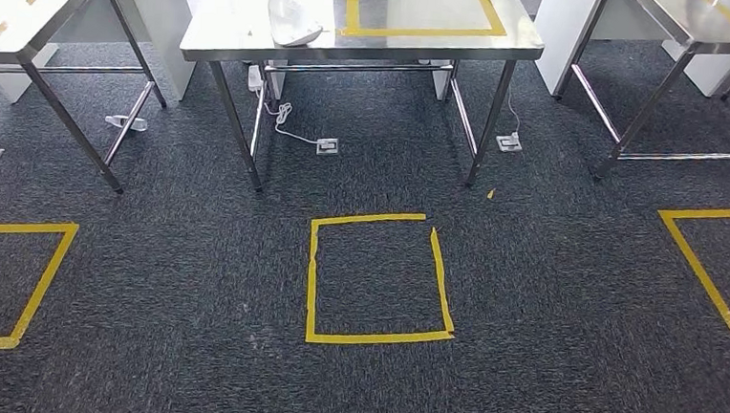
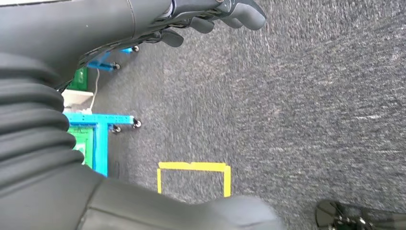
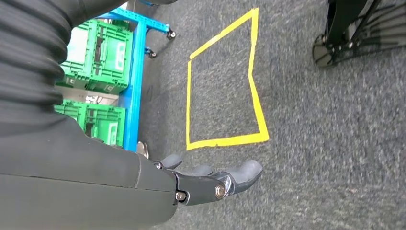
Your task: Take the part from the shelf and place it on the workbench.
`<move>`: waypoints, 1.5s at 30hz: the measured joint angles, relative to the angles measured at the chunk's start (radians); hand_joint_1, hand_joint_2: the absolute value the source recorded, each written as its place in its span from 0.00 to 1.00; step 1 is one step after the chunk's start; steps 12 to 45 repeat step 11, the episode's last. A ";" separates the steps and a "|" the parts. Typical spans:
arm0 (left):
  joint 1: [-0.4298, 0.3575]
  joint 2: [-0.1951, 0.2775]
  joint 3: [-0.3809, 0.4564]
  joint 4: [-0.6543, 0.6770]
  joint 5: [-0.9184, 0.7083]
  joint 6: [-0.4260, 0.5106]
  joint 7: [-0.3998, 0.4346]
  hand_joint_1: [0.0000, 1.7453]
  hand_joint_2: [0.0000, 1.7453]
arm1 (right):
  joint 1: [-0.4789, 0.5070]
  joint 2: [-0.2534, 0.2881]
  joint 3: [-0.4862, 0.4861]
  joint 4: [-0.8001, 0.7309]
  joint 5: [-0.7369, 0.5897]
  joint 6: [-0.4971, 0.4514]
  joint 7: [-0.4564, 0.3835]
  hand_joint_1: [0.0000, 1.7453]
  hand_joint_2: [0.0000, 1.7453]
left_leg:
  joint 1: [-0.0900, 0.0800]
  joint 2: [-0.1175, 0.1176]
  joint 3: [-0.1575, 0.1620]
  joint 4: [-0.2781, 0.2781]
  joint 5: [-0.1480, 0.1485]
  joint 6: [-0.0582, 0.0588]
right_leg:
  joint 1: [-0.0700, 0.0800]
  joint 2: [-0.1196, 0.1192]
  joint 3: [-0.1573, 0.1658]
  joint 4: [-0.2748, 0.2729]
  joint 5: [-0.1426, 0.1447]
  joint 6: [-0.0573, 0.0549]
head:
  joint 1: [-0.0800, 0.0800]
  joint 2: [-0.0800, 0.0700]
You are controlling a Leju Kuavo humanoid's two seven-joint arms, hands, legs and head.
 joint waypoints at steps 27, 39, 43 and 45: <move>0.038 -0.001 -0.047 -0.048 0.131 -0.038 -0.060 0.00 0.67 | 0.044 -0.018 0.249 -0.046 -0.267 -0.016 0.000 0.00 0.00 | -0.001 0.000 -0.009 0.001 -0.001 0.000 | -0.001 0.000 -0.007 0.000 0.000 0.001 | 0.000 0.000; 0.038 -0.001 -0.047 -0.048 0.131 -0.038 -0.060 0.00 0.67 | 0.044 -0.018 0.249 -0.046 -0.267 -0.016 0.000 0.00 0.00 | -0.001 0.000 -0.009 0.001 -0.001 0.000 | -0.001 0.000 -0.007 0.000 0.000 0.001 | 0.000 0.000; 0.038 -0.001 -0.047 -0.048 0.131 -0.038 -0.060 0.00 0.67 | 0.044 -0.018 0.249 -0.046 -0.267 -0.016 0.000 0.00 0.00 | -0.001 0.000 -0.009 0.001 -0.001 0.000 | -0.001 0.000 -0.007 0.000 0.000 0.001 | 0.000 0.000; 0.038 -0.001 -0.047 -0.048 0.131 -0.038 -0.060 0.00 0.67 | 0.044 -0.018 0.249 -0.046 -0.267 -0.016 0.000 0.00 0.00 | -0.001 0.000 -0.009 0.001 -0.001 0.000 | -0.001 0.000 -0.007 0.000 0.000 0.001 | 0.000 0.000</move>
